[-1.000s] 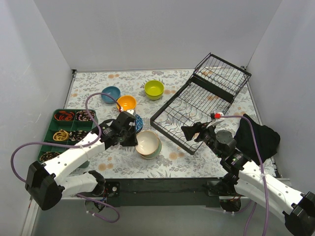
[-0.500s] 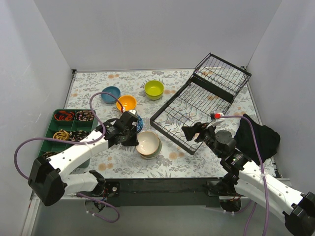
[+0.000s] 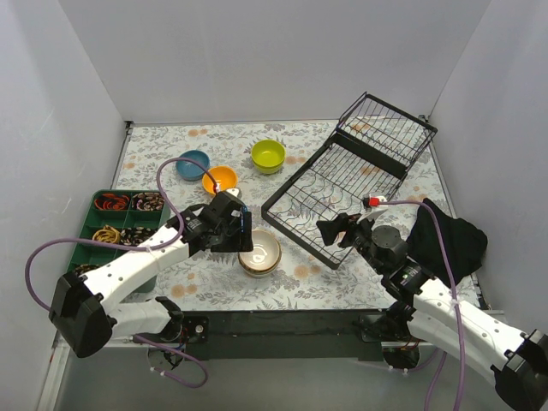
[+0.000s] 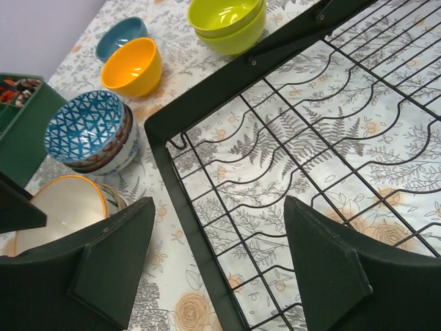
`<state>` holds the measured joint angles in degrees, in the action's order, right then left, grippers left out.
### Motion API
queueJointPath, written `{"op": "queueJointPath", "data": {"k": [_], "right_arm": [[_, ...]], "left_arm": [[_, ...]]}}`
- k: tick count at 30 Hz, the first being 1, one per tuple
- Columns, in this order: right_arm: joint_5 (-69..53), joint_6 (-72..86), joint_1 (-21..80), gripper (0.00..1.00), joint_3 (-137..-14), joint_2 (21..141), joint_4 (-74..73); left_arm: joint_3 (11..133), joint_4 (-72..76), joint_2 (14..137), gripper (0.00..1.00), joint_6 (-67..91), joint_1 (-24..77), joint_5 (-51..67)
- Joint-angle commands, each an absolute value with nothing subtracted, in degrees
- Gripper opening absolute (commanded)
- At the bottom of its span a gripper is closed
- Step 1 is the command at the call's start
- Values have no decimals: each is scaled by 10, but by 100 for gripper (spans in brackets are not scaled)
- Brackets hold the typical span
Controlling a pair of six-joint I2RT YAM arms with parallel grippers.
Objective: Unload the bowls from the dish rack
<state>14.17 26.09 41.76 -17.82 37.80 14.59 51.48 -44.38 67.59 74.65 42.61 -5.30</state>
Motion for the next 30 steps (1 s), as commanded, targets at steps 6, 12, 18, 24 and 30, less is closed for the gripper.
{"op": "queueJointPath", "data": {"k": [6,12,18,24,30], "right_arm": [[180,183,409,89,-268,454,143],[130,171,338,91,-367,558,98],[100,192,223,93,-425,585,27],[150,183,123,95,-442,484,-91],[214,154,112,96,-451,286,-161]], "left_arm": [[564,-421,621,85,741,428,-62],[576,-382,610,98,715,392,-99],[563,-349,566,98,678,242,-69],[578,-384,470,98,650,140,-84],[596,-398,323,98,638,140,-153]]}}
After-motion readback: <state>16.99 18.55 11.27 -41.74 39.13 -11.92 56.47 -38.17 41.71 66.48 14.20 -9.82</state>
